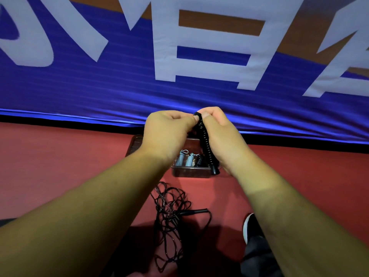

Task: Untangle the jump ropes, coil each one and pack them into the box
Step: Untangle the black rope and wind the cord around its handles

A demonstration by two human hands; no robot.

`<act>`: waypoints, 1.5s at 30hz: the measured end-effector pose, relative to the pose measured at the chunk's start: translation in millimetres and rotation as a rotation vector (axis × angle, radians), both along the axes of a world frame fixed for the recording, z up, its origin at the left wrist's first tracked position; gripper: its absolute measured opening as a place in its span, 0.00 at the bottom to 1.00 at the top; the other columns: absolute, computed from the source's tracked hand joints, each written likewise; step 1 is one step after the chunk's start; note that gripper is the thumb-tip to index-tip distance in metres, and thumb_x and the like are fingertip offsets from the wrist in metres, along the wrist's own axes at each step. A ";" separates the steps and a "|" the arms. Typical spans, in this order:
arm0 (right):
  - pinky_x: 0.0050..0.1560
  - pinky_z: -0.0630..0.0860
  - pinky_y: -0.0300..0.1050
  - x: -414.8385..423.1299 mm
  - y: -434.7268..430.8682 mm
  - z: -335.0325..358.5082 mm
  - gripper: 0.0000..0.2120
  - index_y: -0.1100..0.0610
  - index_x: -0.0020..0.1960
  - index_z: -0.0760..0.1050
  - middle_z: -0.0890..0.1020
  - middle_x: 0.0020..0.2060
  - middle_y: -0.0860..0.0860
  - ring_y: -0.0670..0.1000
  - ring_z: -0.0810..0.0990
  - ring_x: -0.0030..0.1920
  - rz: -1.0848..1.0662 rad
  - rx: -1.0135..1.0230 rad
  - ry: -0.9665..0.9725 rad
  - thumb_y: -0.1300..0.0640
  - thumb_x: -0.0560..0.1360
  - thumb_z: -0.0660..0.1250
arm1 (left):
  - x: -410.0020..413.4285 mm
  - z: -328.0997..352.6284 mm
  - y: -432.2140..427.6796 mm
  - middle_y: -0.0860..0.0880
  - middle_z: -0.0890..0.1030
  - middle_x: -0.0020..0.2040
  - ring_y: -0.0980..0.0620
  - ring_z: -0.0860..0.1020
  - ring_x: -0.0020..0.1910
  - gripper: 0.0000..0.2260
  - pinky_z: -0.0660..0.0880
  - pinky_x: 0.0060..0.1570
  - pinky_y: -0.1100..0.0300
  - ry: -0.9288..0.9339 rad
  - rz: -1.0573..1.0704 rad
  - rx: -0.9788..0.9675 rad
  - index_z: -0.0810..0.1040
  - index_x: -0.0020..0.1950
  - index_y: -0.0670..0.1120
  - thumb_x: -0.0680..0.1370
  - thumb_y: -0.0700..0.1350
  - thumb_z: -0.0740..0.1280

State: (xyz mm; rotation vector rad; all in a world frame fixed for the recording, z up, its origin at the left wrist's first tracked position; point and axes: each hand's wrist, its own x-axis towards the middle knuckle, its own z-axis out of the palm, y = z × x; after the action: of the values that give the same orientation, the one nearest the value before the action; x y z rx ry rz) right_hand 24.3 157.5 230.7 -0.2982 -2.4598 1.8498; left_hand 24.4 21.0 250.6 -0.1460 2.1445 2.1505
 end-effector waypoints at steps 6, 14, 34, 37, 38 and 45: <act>0.54 0.79 0.56 3.8 -3.0 -1.1 0.08 0.43 0.54 0.77 0.87 0.46 0.46 0.56 0.83 0.48 0.080 0.096 0.040 0.49 0.85 0.60 | 1.8 -5.7 4.9 0.47 0.77 0.33 0.49 0.72 0.35 0.09 0.73 0.41 0.53 -0.054 0.071 0.020 0.79 0.35 0.43 0.71 0.46 0.73; 0.36 0.75 0.49 -1.9 -4.1 2.5 0.13 0.47 0.54 0.80 0.86 0.39 0.50 0.53 0.78 0.32 0.030 -0.148 -0.022 0.51 0.86 0.57 | -4.9 -5.6 8.6 0.50 0.79 0.33 0.52 0.78 0.36 0.02 0.78 0.40 0.63 -0.123 -0.011 0.361 0.81 0.46 0.44 0.78 0.39 0.72; 0.48 0.83 0.58 -3.1 1.0 -10.1 0.13 0.43 0.54 0.79 0.87 0.48 0.51 0.56 0.84 0.43 0.020 -0.016 -0.104 0.45 0.79 0.56 | -1.5 -16.1 20.1 0.43 0.74 0.37 0.50 0.74 0.29 0.03 0.74 0.27 0.61 -0.127 -0.056 0.286 0.82 0.46 0.42 0.79 0.41 0.72; 0.37 0.78 0.53 -3.8 2.3 -8.6 0.13 0.45 0.52 0.80 0.87 0.43 0.54 0.55 0.79 0.31 -0.007 -0.124 -0.105 0.51 0.83 0.56 | -3.9 -12.1 17.6 0.42 0.74 0.39 0.47 0.74 0.30 0.03 0.73 0.29 0.56 -0.120 -0.114 0.319 0.81 0.47 0.41 0.79 0.40 0.71; 0.36 0.77 0.52 -3.9 2.7 -7.2 0.13 0.46 0.52 0.80 0.86 0.41 0.55 0.55 0.79 0.30 -0.009 -0.152 -0.106 0.51 0.83 0.56 | -5.1 -10.7 15.9 0.41 0.74 0.39 0.46 0.74 0.32 0.03 0.73 0.30 0.55 -0.121 -0.132 0.326 0.81 0.47 0.41 0.79 0.40 0.71; 0.37 0.76 0.54 -5.4 -1.3 -7.5 0.11 0.43 0.51 0.80 0.87 0.46 0.59 0.56 0.79 0.32 -0.004 -0.174 -0.119 0.47 0.80 0.58 | -5.8 -10.8 17.8 0.48 0.76 0.27 0.52 0.75 0.25 0.03 0.74 0.26 0.61 -0.133 -0.049 0.325 0.80 0.47 0.39 0.79 0.37 0.72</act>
State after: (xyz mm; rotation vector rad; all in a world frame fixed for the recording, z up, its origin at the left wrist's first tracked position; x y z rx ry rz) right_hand 18.9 156.2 223.1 -0.4330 -2.3710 2.1076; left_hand 18.6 38.8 239.8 -0.1997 1.6848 2.3499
